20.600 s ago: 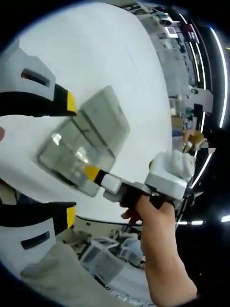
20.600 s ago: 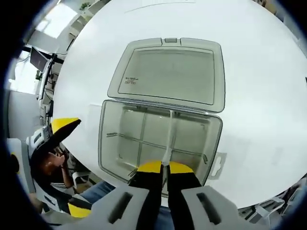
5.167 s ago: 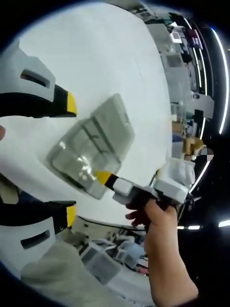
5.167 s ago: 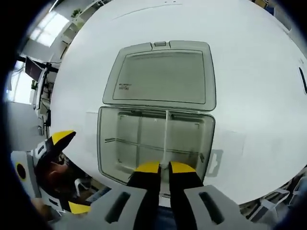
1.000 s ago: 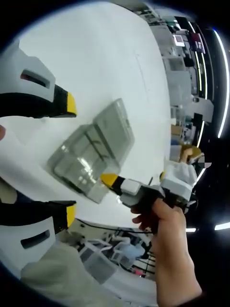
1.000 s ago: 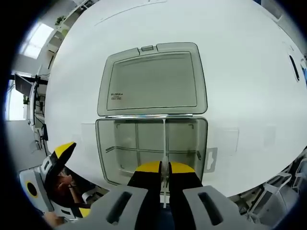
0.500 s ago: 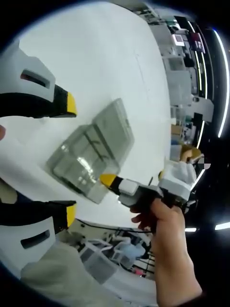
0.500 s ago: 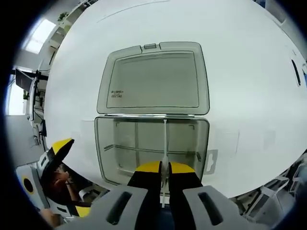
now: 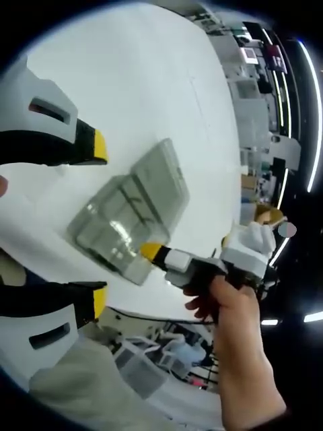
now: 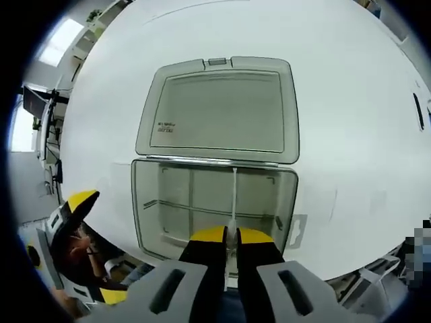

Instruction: Insert the divider into the dual guide fixture by aligning both edges with the guide slots and pushing it downward to the bottom, including one-sided entry, uneven engagement, binding, and posture correction.

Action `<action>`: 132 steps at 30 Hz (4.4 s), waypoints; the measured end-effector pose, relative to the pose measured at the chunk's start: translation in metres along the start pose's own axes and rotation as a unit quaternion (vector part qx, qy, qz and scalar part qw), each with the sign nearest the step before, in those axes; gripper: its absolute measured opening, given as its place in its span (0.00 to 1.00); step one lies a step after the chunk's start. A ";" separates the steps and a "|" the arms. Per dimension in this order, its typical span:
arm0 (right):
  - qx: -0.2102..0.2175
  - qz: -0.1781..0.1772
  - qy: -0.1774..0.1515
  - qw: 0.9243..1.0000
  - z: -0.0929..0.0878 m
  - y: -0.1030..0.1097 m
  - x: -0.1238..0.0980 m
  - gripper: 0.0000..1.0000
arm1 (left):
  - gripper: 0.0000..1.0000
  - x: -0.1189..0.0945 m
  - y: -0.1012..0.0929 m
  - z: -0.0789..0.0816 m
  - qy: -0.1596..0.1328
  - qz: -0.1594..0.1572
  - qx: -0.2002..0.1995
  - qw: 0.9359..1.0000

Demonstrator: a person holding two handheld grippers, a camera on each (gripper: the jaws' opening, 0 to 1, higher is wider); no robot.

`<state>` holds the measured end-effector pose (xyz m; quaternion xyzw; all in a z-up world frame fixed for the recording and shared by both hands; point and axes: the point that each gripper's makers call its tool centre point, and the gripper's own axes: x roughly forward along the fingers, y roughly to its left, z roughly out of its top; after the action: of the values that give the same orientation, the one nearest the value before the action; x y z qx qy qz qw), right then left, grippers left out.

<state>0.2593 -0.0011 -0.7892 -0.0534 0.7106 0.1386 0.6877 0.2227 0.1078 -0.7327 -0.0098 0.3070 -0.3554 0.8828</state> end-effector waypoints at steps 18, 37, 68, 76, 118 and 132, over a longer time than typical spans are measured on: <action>-0.024 -0.008 -0.002 1.000 -0.005 0.002 0.006 0.00 | 0.67 -0.002 -0.001 -0.005 0.008 0.006 -0.001 1.000; -0.023 0.009 -0.013 1.000 -0.003 0.001 0.014 0.00 | 0.67 0.002 0.001 -0.006 -0.002 0.007 -0.017 1.000; -0.099 -0.031 -0.021 0.994 0.001 0.000 0.027 0.00 | 0.67 -0.001 0.003 -0.005 -0.004 0.024 -0.025 0.999; -0.102 -0.005 -0.032 0.994 -0.001 0.001 0.030 0.02 | 0.67 -0.007 0.003 -0.010 0.003 0.040 -0.031 0.999; -0.314 0.146 -0.159 0.925 -0.014 0.009 0.002 0.27 | 0.67 -0.034 0.007 -0.041 0.040 0.115 -0.064 0.991; -0.355 0.180 -0.201 0.895 -0.015 0.006 -0.005 0.30 | 0.67 -0.036 0.022 -0.053 0.074 0.117 -0.059 0.989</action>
<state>0.2434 0.0004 -0.7833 -0.1364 0.4584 0.5108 0.7144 0.1877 0.1579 -0.7615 0.0000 0.3909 -0.2308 0.8910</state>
